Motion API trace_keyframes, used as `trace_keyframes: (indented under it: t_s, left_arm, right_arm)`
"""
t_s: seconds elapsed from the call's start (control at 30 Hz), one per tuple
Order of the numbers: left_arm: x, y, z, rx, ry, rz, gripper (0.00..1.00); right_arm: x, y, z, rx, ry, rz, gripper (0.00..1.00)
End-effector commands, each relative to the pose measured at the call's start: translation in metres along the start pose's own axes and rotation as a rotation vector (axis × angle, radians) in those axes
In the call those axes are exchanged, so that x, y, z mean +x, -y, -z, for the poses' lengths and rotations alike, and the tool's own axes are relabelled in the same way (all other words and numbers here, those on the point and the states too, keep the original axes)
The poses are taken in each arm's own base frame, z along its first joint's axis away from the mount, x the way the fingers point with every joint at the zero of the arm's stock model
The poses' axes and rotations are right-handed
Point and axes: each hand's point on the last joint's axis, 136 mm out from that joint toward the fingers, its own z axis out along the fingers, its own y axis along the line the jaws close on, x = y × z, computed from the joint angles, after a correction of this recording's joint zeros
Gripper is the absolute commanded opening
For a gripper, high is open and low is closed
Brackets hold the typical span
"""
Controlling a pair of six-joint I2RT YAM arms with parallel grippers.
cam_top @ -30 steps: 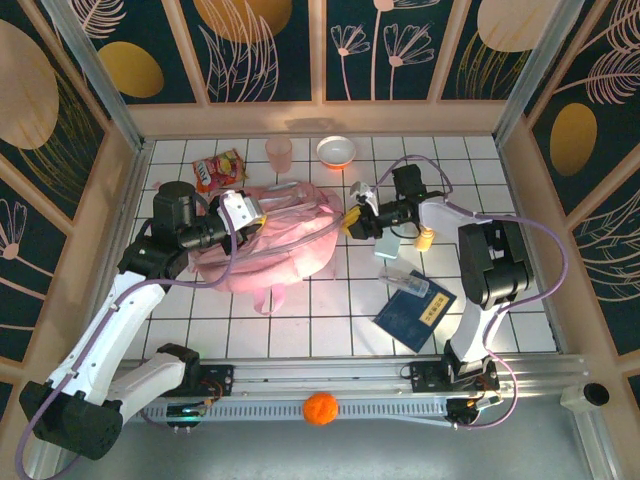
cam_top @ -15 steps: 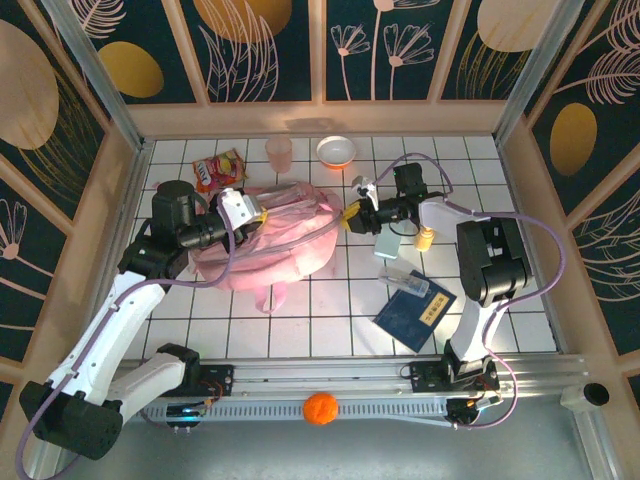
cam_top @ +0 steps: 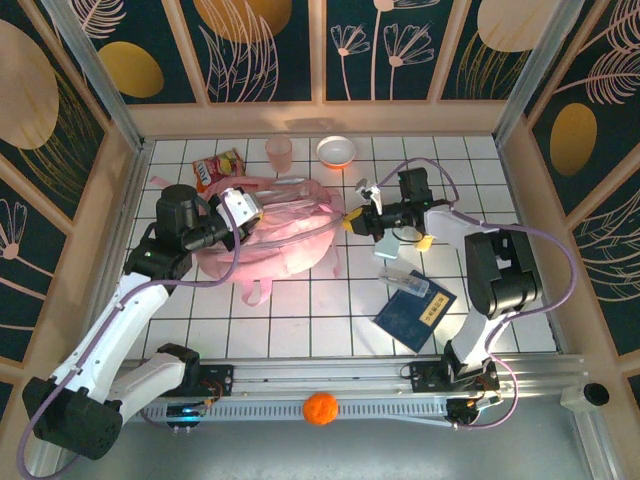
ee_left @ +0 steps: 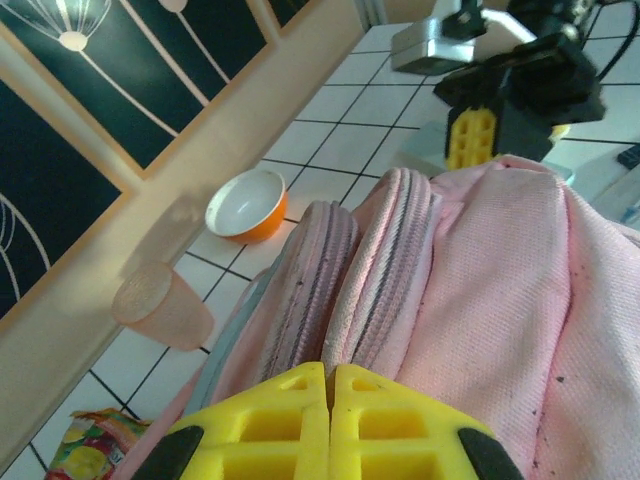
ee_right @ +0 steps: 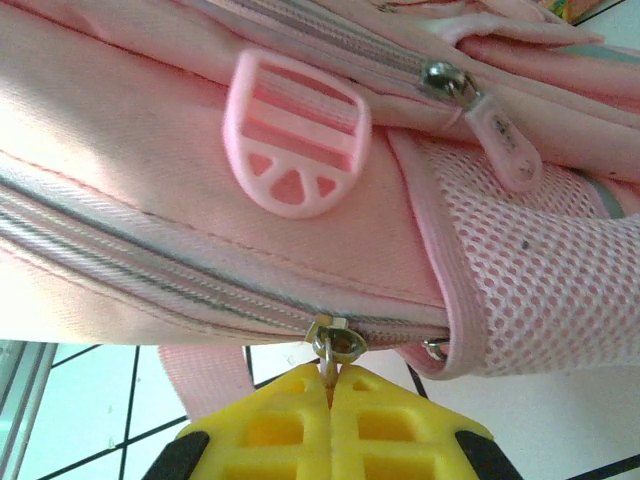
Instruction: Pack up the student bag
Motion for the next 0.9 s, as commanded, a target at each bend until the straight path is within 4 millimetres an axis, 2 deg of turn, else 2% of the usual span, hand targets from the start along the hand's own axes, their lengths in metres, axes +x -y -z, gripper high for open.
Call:
trace_keyframes:
  t_s: [0.0, 0.23, 0.47, 0.63, 0.8, 0.87]
  left_arm:
    - [-0.005, -0.024, -0.001, -0.121, 0.023, -0.005, 0.0]
    - [0.0, -0.019, -0.005, -0.118, 0.026, 0.045, 0.0]
    - [0.005, -0.023, -0.013, -0.206, -0.019, 0.095, 0.0]
    - [0.003, -0.006, -0.021, -0.197, -0.024, 0.157, 0.0]
    - [-0.006, 0.017, -0.01, -0.152, 0.021, 0.303, 0.0]
    - [-0.003, 0.03, -0.007, -0.134, 0.019, 0.348, 0.0]
  right_arm:
    - [-0.013, -0.027, 0.002, -0.037, 0.009, 0.007, 0.0]
    - [-0.012, -0.049, -0.012, -0.025, -0.057, -0.029, 0.0]
    - [-0.031, -0.078, -0.017, -0.045, -0.045, -0.074, 0.0]
    - [-0.038, -0.086, -0.009, 0.007, -0.02, -0.12, 0.0]
    - [-0.031, -0.082, -0.006, 0.042, -0.035, -0.145, 0.0]
    - [-0.029, -0.082, -0.007, 0.034, -0.044, -0.151, 0.0]
